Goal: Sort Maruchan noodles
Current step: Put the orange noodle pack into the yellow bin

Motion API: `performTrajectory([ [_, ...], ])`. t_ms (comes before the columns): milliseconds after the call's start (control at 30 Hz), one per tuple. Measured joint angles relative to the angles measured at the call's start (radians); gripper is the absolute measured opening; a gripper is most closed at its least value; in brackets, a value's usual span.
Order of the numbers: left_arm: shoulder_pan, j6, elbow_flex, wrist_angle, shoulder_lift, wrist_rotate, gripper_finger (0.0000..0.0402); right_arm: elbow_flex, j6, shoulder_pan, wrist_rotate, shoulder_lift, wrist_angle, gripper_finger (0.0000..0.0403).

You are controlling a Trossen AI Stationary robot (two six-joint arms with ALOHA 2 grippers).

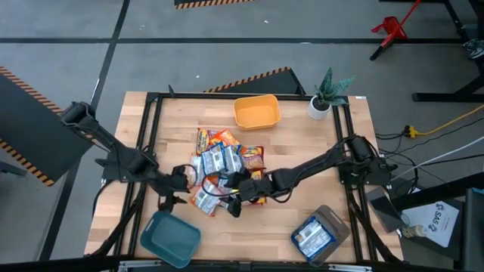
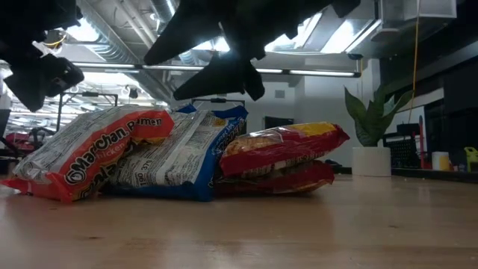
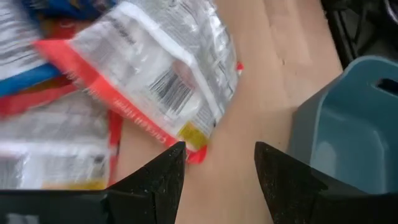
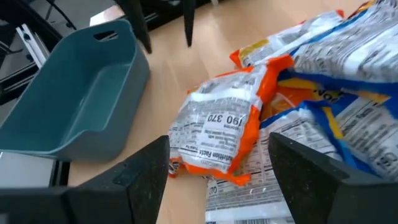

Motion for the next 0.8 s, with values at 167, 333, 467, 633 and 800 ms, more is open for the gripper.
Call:
performTrajectory([
  [167, -0.001, 0.033, 0.0, 0.062, 0.109, -0.047, 0.0188, 0.0, 0.009, 0.0, 0.002, 0.013, 0.009, 0.026],
  [333, -0.001, 0.049, 0.0, 0.117, 0.196, -0.03, 0.0188, 0.0, 0.01, 0.0, 0.001, 0.016, 0.017, 0.026],
  [467, -0.002, 0.05, 0.001, 0.172, 0.266, -0.012, 0.0188, 0.0, 0.013, 0.0, 0.0, 0.016, 0.008, 0.026],
  [633, 0.005, 0.068, 0.001, 0.213, 0.344, 0.014, 0.0178, 0.0, 0.025, 0.0, -0.007, 0.016, 0.01, 0.026],
  [800, 0.019, 0.044, -0.001, 0.222, 0.396, 0.03, 0.0171, 0.0, 0.104, 0.0, 0.01, 0.016, -0.058, 0.026],
])
